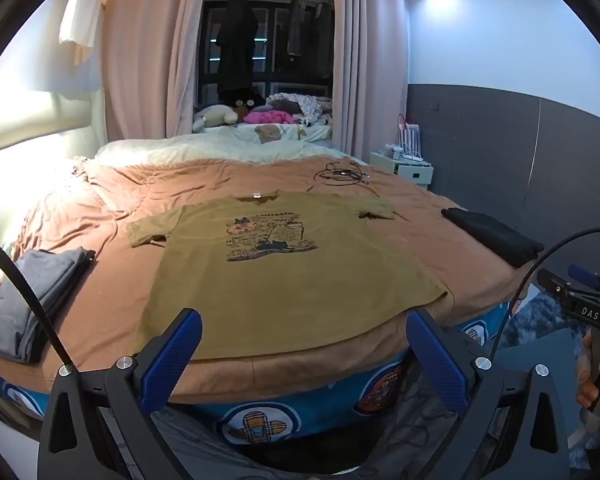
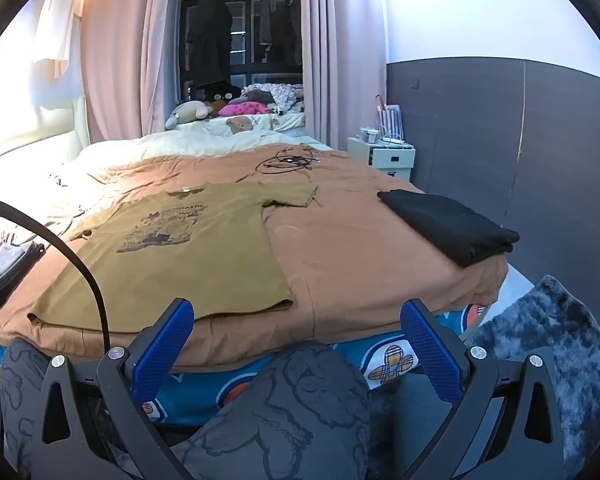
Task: Fold small clothes
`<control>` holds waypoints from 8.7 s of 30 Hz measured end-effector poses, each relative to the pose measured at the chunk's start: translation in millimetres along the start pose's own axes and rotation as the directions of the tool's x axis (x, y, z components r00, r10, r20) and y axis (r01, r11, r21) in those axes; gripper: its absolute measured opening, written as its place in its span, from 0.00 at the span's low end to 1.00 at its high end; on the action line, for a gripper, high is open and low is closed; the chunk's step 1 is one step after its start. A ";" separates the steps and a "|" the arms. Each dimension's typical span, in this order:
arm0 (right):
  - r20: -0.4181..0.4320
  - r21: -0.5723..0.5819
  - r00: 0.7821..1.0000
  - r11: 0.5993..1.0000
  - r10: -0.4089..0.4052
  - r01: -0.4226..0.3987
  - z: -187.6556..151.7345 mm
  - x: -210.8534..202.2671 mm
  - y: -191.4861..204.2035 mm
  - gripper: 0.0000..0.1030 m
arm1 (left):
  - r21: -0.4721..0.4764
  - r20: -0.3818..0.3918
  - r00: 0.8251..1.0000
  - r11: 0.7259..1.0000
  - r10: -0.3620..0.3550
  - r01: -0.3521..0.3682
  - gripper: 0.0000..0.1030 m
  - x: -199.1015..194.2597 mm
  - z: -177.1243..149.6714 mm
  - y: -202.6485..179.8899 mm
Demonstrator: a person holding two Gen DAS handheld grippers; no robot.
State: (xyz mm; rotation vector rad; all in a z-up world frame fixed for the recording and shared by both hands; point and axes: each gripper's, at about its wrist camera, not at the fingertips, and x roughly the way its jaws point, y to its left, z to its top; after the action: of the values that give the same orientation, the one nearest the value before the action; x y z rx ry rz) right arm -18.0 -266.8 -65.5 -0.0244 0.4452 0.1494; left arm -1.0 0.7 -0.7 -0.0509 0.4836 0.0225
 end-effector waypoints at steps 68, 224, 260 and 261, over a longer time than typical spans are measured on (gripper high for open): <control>0.012 -0.016 1.000 1.000 0.008 -0.007 -10.0 -26.1 5.4 1.00 | 0.010 0.042 0.996 0.996 -0.084 0.083 1.00 -36.2 -16.9 -11.0; -0.540 0.197 0.669 0.850 0.511 -0.489 200.6 612.3 249.2 0.61 | -0.335 -0.518 0.852 0.935 -0.079 -0.116 0.50 491.1 137.9 351.4; -0.483 0.010 0.811 0.929 0.329 -0.371 219.6 525.5 227.1 0.83 | -0.374 -0.501 0.865 0.908 -0.029 -0.187 0.55 390.4 102.8 324.9; -0.475 0.010 0.818 0.931 0.325 -0.364 221.4 515.3 218.8 0.83 | -0.373 -0.494 0.869 0.910 -0.028 -0.182 0.63 384.2 103.9 321.9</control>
State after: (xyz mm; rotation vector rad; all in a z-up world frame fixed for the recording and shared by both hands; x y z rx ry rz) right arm 503.5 33.3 -85.7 -0.0611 0.9325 0.5301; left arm 376.5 331.4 -101.6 -0.4614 0.9893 0.1975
